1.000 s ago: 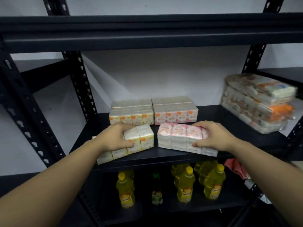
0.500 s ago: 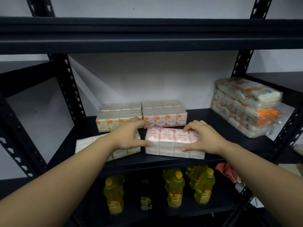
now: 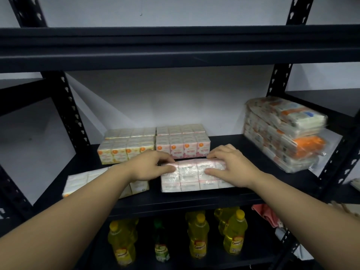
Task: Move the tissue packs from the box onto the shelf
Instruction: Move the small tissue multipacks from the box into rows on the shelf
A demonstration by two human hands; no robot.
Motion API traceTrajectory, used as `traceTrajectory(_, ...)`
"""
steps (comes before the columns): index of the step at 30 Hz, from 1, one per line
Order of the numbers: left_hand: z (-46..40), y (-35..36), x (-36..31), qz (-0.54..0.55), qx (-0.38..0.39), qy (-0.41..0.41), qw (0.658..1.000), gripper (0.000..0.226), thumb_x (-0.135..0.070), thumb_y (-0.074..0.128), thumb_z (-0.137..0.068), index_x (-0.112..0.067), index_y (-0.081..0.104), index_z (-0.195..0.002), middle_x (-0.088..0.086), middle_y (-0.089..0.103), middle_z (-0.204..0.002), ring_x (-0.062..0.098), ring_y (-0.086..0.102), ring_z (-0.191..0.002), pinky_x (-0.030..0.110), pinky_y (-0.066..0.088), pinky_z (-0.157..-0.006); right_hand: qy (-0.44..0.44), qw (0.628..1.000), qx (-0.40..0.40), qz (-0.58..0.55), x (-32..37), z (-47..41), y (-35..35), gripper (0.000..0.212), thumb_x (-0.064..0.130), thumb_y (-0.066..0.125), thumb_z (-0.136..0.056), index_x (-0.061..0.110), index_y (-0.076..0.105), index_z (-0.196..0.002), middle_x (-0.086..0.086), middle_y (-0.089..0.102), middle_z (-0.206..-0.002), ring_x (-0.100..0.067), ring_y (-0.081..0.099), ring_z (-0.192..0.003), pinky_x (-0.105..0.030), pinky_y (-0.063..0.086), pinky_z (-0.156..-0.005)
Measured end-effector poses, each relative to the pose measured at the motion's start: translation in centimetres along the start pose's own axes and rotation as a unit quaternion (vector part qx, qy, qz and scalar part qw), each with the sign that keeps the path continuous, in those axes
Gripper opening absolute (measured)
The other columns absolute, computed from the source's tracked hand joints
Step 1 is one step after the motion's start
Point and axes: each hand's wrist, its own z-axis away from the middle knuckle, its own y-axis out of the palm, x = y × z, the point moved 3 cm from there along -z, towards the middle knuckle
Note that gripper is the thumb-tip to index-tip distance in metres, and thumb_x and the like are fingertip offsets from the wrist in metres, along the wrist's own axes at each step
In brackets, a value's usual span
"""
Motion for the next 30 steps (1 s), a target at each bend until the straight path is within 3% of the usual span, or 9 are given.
traceTrajectory(3, -0.7, 0.3, 0.4, 0.003, -0.006, -0.022, 1.000, 0.040, -0.055, 0.053, -0.099, -0.032, 0.066, -0.129, -0.012, 0.054, -0.121, 0.009, 0.054, -0.111, 0.029, 0.042, -0.100, -0.037, 0.996, 0.033, 0.068, 1.3, -0.4, 0.4, 0.082, 0.085, 0.060, -0.073, 0.043, 0.047, -0.142, 0.023, 0.048, -0.134, -0.005, 0.038, -0.122, -0.037, 0.033, -0.110)
traceTrajectory(7, -1.1, 0.4, 0.9, -0.009, -0.029, -0.046, 0.998, 0.040, -0.052, 0.051, -0.100, -0.029, 0.061, -0.131, -0.006, 0.063, -0.124, 0.014, 0.059, -0.109, 0.035, 0.050, -0.096, -0.034, 0.993, 0.057, 0.099, 2.0, -1.5, 1.8, 0.102, 0.093, 0.057, -0.064, 0.043, 0.037, -0.150, 0.016, 0.042, -0.145, -0.009, 0.035, -0.129, -0.037, 0.027, -0.114)
traceTrajectory(10, -0.5, 0.6, 1.6, -0.007, -0.025, -0.059, 0.998, 0.044, -0.052, 0.051, -0.101, -0.030, 0.054, -0.139, -0.007, 0.062, -0.132, 0.013, 0.058, -0.115, 0.032, 0.048, -0.097, -0.022, 0.994, 0.067, 0.089, 1.8, -2.3, 2.6, 0.099, 0.091, 0.057, -0.068, 0.043, 0.036, -0.152, 0.011, 0.042, -0.146, -0.012, 0.035, -0.130, -0.039, 0.028, -0.116)
traceTrajectory(14, 0.7, 0.6, 2.2, -0.018, -0.034, -0.046, 0.998, 0.054, -0.054, 0.050, -0.100, -0.028, 0.050, -0.148, -0.008, 0.053, -0.148, 0.013, 0.050, -0.133, 0.032, 0.041, -0.111, -0.033, 0.990, 0.079, 0.109, 2.0, -3.0, 3.1, 0.089, 0.088, 0.051, -0.076, 0.044, 0.037, -0.152, 0.010, 0.047, -0.147, -0.014, 0.034, -0.131, -0.039, 0.027, -0.111)
traceTrajectory(18, 2.7, -0.2, 3.6, -0.036, -0.062, -0.043, 0.997, 0.064, -0.064, 0.051, -0.094, -0.031, 0.046, -0.149, -0.006, 0.051, -0.148, 0.011, 0.051, -0.127, 0.032, 0.042, -0.109, -0.016, 0.986, 0.073, 0.150, 2.6, -3.6, 3.5, 0.097, 0.091, 0.046, -0.075, 0.037, 0.034, -0.155, 0.006, 0.040, -0.154, -0.018, 0.029, -0.138, -0.043, 0.025, -0.111)
traceTrajectory(23, 5.8, -0.1, 6.6, -0.092, -0.060, -0.115, 0.987, 0.097, -0.090, 0.045, -0.075, -0.029, 0.037, -0.150, -0.004, 0.049, -0.145, 0.018, 0.049, -0.130, 0.040, 0.045, -0.106, -0.019, 0.985, 0.064, 0.159, 4.1, -4.4, 5.4, 0.096, 0.088, 0.049, -0.074, 0.037, 0.035, -0.154, 0.005, 0.042, -0.146, -0.020, 0.037, -0.132, -0.042, 0.032, -0.108)
traceTrajectory(28, 7.3, 0.1, 7.7, -0.108, -0.078, -0.136, 0.982, 0.093, -0.092, 0.044, -0.075, -0.030, 0.040, -0.145, -0.007, 0.057, -0.134, 0.016, 0.058, -0.117, 0.038, 0.049, -0.098, -0.011, 0.987, 0.067, 0.149, 4.4, -6.3, 6.0, 0.105, 0.097, 0.037, -0.066, 0.038, 0.038, -0.153, 0.003, 0.044, -0.140, -0.021, 0.040, -0.129, -0.039, 0.032, -0.106)
traceTrajectory(30, 7.4, 0.2, 7.4, -0.110, -0.088, -0.131, 0.981, 0.089, -0.089, 0.045, -0.077, -0.031, 0.041, -0.144, -0.007, 0.058, -0.134, 0.016, 0.058, -0.117, 0.037, 0.048, -0.098, -0.002, 0.988, 0.061, 0.145, 4.3, -7.1, 6.3, 0.100, 0.093, 0.044, -0.069, 0.038, 0.040, -0.152, 0.003, 0.043, -0.137, -0.021, 0.041, -0.127, -0.039, 0.032, -0.105)
